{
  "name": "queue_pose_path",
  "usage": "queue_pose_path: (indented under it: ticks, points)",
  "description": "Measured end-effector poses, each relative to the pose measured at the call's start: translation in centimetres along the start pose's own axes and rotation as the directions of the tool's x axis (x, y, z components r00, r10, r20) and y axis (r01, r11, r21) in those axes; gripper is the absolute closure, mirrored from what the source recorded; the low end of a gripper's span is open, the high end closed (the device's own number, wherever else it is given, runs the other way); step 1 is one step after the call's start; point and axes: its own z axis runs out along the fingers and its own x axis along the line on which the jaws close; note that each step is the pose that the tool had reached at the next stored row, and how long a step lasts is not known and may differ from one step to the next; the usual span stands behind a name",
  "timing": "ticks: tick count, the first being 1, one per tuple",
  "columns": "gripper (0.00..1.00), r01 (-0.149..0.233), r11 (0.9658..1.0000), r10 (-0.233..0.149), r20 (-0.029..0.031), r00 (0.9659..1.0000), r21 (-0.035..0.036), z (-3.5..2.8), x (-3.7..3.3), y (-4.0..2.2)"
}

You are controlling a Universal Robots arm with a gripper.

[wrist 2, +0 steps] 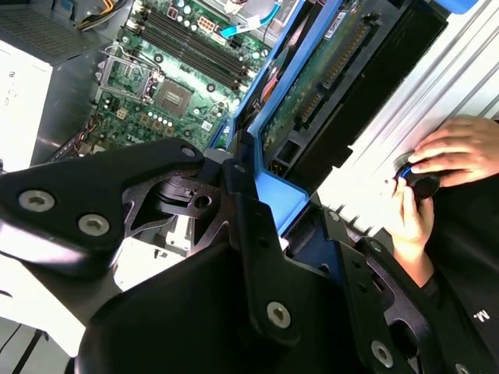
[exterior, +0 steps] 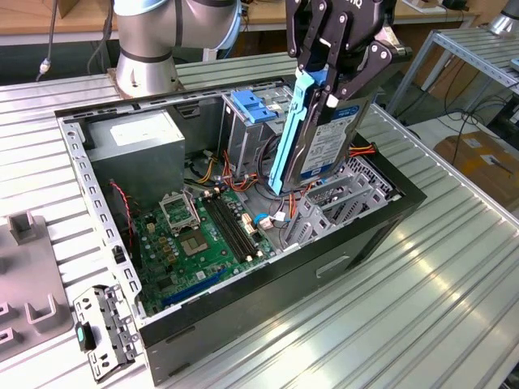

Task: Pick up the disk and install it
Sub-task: 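Insert the disk into the insertion slot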

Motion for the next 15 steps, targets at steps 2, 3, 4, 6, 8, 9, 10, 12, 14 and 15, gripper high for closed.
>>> queue_pose_path:
  ticks: [2,3,4,6,8,9,10,12,14,15]
  points:
    - [0.63,0.000,1.0000,0.000,0.0000,1.0000,0.0000,0.01,0.00,-0.14]
    - [0.63,0.000,1.0000,0.000,-0.0001,1.0000,0.0000,0.02,0.00,-0.22]
    - [0.63,0.000,1.0000,0.000,0.0000,1.0000,0.0000,0.03,-0.01,-0.31]
    - [0.63,0.000,1.0000,0.000,0.0000,1.0000,0.0000,0.06,-0.01,-0.58]
    - [0.63,0.000,1.0000,0.000,0.0000,1.0000,0.0000,0.08,-0.02,-0.79]
    - [0.63,0.000,1.0000,0.000,-0.0001,1.0000,0.0000,0.11,-0.02,-0.96]
    - [0.63,0.000,1.0000,0.000,-0.0001,1.0000,0.0000,0.11,-0.02,-1.04]
    - [0.63,0.000,1.0000,0.000,-0.0002,1.0000,0.0000,0.13,-0.02,-1.20]
    - [0.63,0.000,1.0000,0.000,-0.0001,1.0000,-0.0001,0.13,-0.02,-1.26]
    - [0.63,0.000,1.0000,0.000,-0.0001,1.0000,-0.0001,0.14,-0.02,-1.28]
